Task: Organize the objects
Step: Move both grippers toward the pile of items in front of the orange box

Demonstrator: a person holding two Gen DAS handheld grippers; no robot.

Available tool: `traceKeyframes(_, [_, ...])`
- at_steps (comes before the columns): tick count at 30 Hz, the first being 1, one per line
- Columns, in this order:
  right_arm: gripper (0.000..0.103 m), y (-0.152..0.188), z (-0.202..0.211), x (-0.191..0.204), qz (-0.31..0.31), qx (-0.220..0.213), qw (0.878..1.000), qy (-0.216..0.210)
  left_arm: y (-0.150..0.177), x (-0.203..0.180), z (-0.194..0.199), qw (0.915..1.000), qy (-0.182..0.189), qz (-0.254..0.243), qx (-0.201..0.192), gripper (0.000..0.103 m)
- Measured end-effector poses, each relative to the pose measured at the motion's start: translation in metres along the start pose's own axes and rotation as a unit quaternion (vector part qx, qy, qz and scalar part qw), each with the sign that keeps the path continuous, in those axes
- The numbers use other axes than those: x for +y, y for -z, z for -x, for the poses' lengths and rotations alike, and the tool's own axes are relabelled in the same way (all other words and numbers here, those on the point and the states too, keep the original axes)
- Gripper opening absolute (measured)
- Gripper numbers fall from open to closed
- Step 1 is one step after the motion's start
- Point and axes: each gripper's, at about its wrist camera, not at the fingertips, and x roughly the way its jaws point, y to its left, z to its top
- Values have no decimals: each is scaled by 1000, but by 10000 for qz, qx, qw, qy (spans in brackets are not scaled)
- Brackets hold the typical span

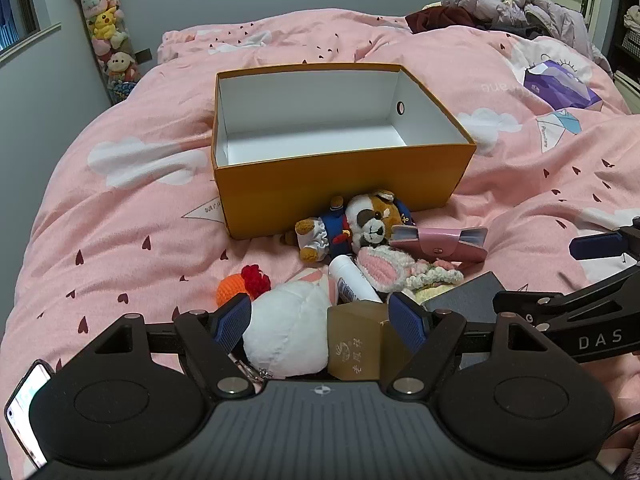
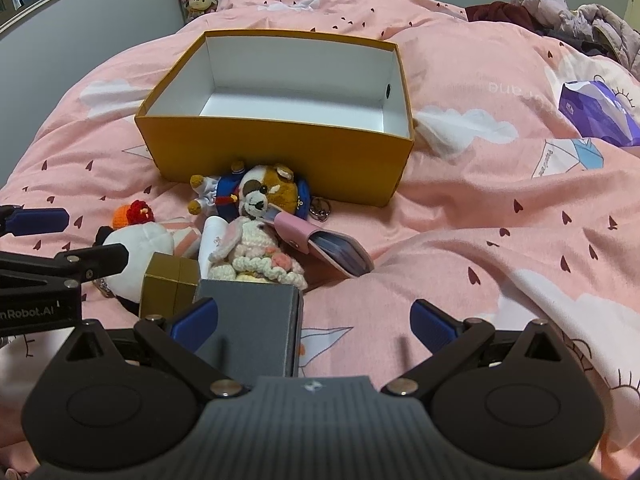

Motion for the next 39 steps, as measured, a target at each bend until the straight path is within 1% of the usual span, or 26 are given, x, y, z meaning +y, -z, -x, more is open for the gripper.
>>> traceKeyframes(13, [102, -1, -2, -1, -53, 70, 10000, -23, -3, 1, 0, 10000, 11, -9, -24, 89])
traceKeyframes(18, [102, -2, -4, -4, -73, 99, 9999, -85, -5, 1, 1, 10000, 90, 25, -7, 89])
traceKeyframes(20, [102, -2, -4, -6, -102, 103, 9998, -129, -5, 3, 2, 9998, 176, 79, -18, 79])
traceKeyframes(21, [101, -2, -4, -6, -110, 105, 9998, -149, -5, 4, 2, 9996, 249, 125, -19, 77])
traceKeyframes(22, [100, -2, -4, -6, -120, 100, 9997, -180, -5, 5, 3, 9995, 279, 158, -25, 70])
traceKeyframes(23, [95, -2, -4, -6, -124, 100, 9996, -217, -5, 6, 3, 9994, 281, 182, -14, 65])
traceKeyframes(24, [88, -2, -5, -7, -136, 109, 9995, -258, -5, 5, 2, 9995, 269, 179, 22, 62])
traceKeyframes(25, [85, -2, -5, -7, -159, 140, 9993, -307, -5, 5, 2, 9994, 280, 172, 57, 59])
traceKeyframes(26, [78, -2, -6, -8, -179, 176, 9991, -350, -5, 5, 1, 9992, 341, 172, 97, 54])
traceKeyframes(27, [75, -2, -7, -9, -197, 220, 9988, -400, -6, 5, 0, 9988, 442, 183, 130, 51])
traceKeyframes(28, [70, -1, -8, -9, -224, 256, 9983, -469, -6, 6, -1, 9979, 603, 202, 154, 43])
traceKeyframes(31, [69, 0, -13, -10, -297, 376, 9966, -670, -3, 2, -6, 9951, 931, 144, 290, 39])
traceKeyframes(34, [69, 1, -21, -11, -412, 578, 9934, -903, 0, -5, -12, 9924, 1143, 22, 461, 39])
traceKeyframes(36, [70, 2, -27, -12, -487, 708, 9910, -1021, 2, -9, -18, 9915, 1133, -20, 635, 39])
traceKeyframes(38, [71, 2, -31, -14, -585, 766, 9883, -1181, 5, -12, -22, 9923, 988, -87, 738, 39])
traceKeyframes(39, [73, 2, -33, -15, -627, 789, 9873, -1232, 6, -13, -24, 9925, 941, -104, 779, 40])
